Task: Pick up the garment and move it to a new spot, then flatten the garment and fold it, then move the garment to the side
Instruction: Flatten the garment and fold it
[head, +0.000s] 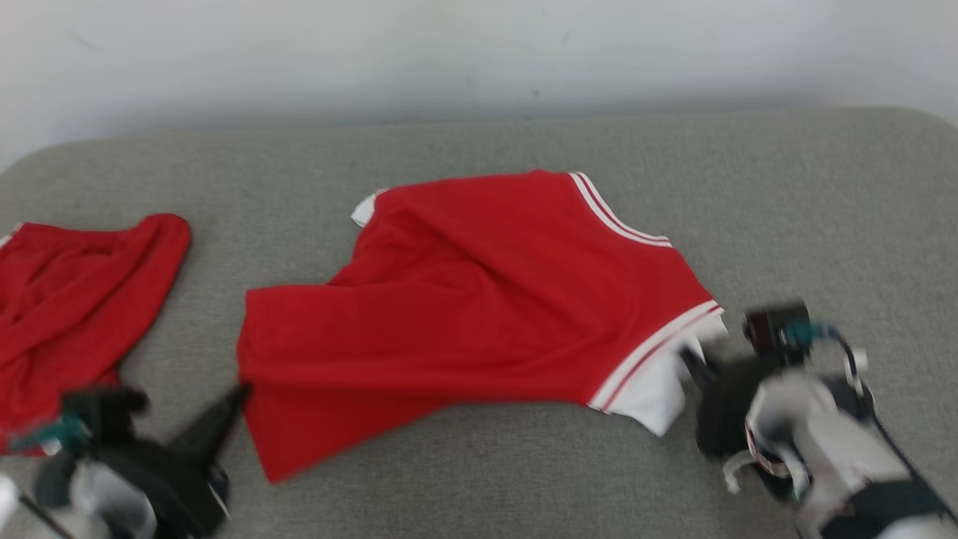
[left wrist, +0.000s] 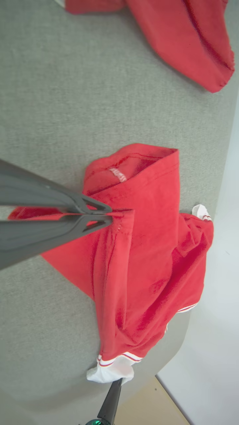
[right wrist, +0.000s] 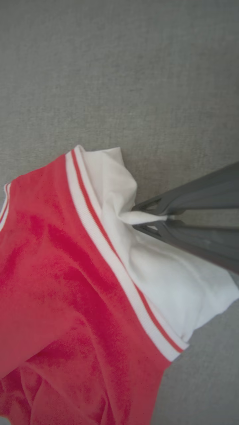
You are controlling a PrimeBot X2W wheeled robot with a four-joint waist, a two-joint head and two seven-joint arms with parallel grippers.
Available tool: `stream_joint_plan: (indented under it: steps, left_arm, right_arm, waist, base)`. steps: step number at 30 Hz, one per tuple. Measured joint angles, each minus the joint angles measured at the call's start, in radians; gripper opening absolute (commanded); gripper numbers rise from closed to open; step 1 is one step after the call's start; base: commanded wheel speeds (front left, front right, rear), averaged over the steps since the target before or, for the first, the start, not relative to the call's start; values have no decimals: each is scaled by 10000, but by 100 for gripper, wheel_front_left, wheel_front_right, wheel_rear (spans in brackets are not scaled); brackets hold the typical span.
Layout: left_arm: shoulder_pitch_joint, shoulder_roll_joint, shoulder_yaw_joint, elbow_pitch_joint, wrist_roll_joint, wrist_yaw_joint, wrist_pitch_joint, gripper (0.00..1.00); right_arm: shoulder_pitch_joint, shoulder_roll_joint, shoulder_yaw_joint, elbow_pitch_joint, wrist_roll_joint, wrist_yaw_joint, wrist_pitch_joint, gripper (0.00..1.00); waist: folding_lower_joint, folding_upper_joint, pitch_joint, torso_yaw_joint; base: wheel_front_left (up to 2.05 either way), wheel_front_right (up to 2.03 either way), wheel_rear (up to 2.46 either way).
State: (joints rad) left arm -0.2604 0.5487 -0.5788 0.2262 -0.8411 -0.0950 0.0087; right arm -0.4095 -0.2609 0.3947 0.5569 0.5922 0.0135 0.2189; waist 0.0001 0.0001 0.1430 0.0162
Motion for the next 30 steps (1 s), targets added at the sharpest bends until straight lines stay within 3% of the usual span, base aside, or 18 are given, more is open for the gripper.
stream_joint_plan:
  steps: [3, 6, 9, 12, 14, 16, 19, 22, 30]
  left_arm:
    - [-1536, 261, 430, 583, -437, -163, 604, 0]
    - [-3963, 832, 424, 1147, 109, -261, 1444, 0]
    - [-6677, 759, 1235, 1394, 171, -282, 1858, 0]
    - [-8752, 410, 2125, 947, 274, -284, 1749, 0]
    - [-10018, 138, 2113, 523, 236, -286, 1478, 0]
    - [-10633, 73, 2142, 192, 155, -324, 1103, 0]
    - [-10138, 328, 2157, 382, 111, -370, 537, 0]
    - [-8148, 522, 1902, 537, -100, -364, 79, 0]
    - [-3826, 686, 738, 1404, -347, -366, -752, 0]
  right_arm:
    - [-1510, 477, -153, 201, 247, 42, 362, 0]
    - [-3690, 685, -180, 441, 100, -17, 717, 0]
    - [-6520, 740, -767, 309, -408, -541, 570, 0]
    - [-8699, 809, -1887, -339, -500, -1118, -314, 0]
    - [-9815, 719, -1942, -796, -508, -1095, -918, 0]
    - [-10333, 732, -1578, -1127, -761, -792, -1404, 0]
    - [-9735, 951, -972, -1106, -834, -207, -1954, 0]
    - [-7900, 1078, -435, -917, -838, 278, -2234, 0]
    - [-3509, 464, -389, -681, -779, 451, -2991, 0]
  waist:
    - [0, 0, 343, -219]
    - [1, 1, 726, -436]
    - [3, 1, 1146, -618]
    - [1, 0, 1590, -733]
    - [1, 1, 1899, -761]
    - [1, 0, 2194, -752]
    - [0, 0, 2554, -694]
    - [6, 3, 2657, -615]
    - [-1, 2, 2137, -609]
  base:
    - [0, 0, 0]
    - [0, 0, 0]
    - [0, 0, 0]
    - [0, 0, 0]
    - [0, 0, 0]
    - [0, 0, 0]
    - [0, 0, 0]
    - [0, 0, 0]
    - [0, 0, 0]
